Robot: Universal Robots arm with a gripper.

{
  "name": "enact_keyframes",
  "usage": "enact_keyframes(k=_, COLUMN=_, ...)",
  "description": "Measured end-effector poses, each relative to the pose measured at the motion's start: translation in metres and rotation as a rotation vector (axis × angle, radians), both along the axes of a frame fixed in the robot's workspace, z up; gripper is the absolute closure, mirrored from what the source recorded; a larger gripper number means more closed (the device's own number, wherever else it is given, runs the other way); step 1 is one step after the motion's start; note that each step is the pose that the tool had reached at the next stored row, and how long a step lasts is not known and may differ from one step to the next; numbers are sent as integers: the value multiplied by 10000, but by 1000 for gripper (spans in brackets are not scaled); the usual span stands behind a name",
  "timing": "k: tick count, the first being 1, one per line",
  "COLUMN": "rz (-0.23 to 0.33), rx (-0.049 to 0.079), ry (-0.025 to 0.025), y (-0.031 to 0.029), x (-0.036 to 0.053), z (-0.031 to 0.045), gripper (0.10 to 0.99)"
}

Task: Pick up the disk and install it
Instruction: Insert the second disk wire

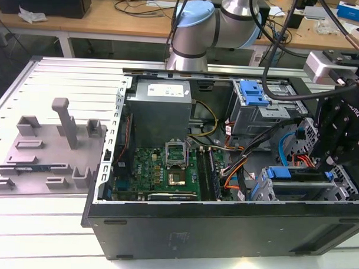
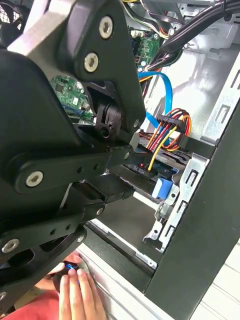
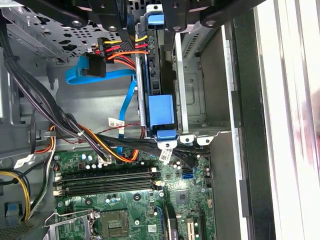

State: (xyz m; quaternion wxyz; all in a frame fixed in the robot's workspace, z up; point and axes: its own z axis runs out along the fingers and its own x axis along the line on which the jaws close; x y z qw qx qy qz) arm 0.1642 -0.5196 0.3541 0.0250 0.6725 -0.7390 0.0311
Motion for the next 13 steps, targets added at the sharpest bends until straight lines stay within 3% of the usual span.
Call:
enact_keyframes(k=3, rz=-1, rx=-332, ry=12, y=104, x=-1, z=38, gripper=722)
enact_keyframes(k=5, rz=-1, rx=-735, ry=35, y=241, x=7, z=183, gripper=722)
enact_keyframes(k=6, rz=-1, rx=-953, ry=53, y=317, x=7, z=199, gripper=722)
enact_keyframes(k=13, rz=-2, rx=-1617, ry=73, y=635, x=7, z=204, gripper=722)
